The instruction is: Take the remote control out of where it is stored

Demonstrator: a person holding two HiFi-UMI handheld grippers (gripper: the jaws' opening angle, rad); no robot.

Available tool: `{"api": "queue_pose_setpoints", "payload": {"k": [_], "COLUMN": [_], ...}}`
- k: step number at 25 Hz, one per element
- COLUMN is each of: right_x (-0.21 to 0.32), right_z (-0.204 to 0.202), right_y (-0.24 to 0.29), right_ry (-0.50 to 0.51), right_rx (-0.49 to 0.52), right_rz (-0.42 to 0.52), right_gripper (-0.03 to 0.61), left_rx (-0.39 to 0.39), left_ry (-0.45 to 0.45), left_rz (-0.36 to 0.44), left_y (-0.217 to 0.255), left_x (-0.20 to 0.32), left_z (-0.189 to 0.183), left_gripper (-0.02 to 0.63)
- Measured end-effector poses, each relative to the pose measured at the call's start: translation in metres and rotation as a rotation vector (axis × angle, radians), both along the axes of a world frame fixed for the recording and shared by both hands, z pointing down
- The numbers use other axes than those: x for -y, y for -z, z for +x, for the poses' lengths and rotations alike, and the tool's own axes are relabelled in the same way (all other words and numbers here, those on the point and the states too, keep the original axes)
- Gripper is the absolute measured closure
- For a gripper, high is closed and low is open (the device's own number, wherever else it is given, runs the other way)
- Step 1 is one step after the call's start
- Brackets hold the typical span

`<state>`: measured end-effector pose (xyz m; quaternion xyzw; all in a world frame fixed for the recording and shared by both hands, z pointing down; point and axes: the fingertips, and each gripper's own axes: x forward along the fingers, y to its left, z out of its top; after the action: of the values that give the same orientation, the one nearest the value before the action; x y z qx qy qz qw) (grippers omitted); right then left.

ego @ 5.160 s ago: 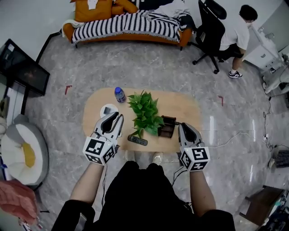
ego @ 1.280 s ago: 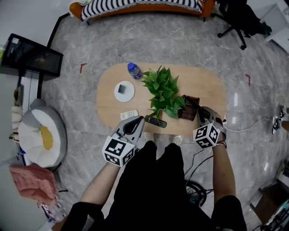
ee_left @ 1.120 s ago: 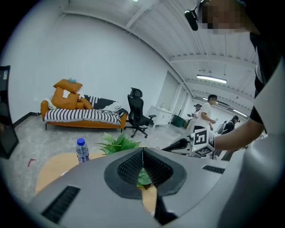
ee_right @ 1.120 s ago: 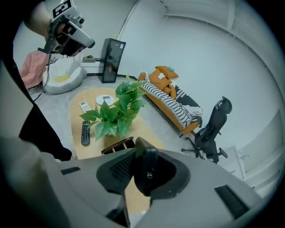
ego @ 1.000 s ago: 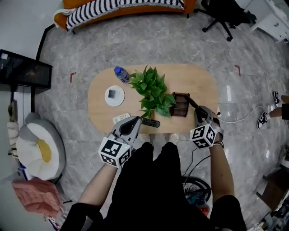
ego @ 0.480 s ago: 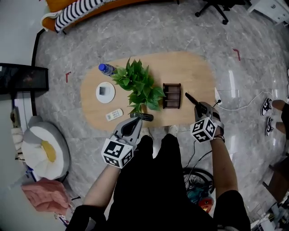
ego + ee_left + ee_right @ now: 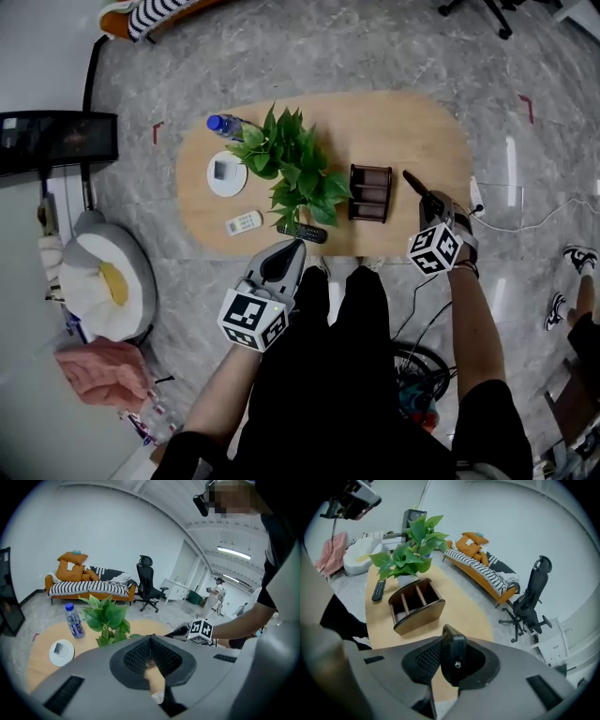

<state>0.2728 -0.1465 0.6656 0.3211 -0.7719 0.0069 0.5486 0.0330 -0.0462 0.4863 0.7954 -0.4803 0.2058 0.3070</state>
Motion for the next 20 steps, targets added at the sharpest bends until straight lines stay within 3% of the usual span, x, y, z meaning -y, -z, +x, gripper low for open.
{"api": "queue_pose_setpoints", "payload": {"k": [5, 10, 15, 20], "right_x": [0.022, 0.006, -0.012, -0.018], "right_z": [0.007, 0.003, 0.004, 0.017], "right_y": [-0.014, -0.029, -0.05, -0.079], "right_ry": [-0.161, -0.234, -0.27, -0.38], "right_rx": [0.082, 0.105, 0.095, 0.102], "right_rz": [0.037, 0.068, 0.049, 0.003], "right_gripper": [0.486, 0.486, 0.486, 0.485], "left_rx": [0.008, 0.009, 0.018, 0.018], "left_ry": [0.008, -0.031, -0.083, -0.121], "left_rz": [-0.053, -0.08, -0.098, -0.123], "left_y": [-0.02, -0.032, -0.048, -0.057], "left_x": [-0.003, -0.001, 0.006, 0.009], "left_z": [0.004, 0.01, 0.018, 0.021], "left_gripper": [0.606, 0.606, 0.606, 0.606]}}
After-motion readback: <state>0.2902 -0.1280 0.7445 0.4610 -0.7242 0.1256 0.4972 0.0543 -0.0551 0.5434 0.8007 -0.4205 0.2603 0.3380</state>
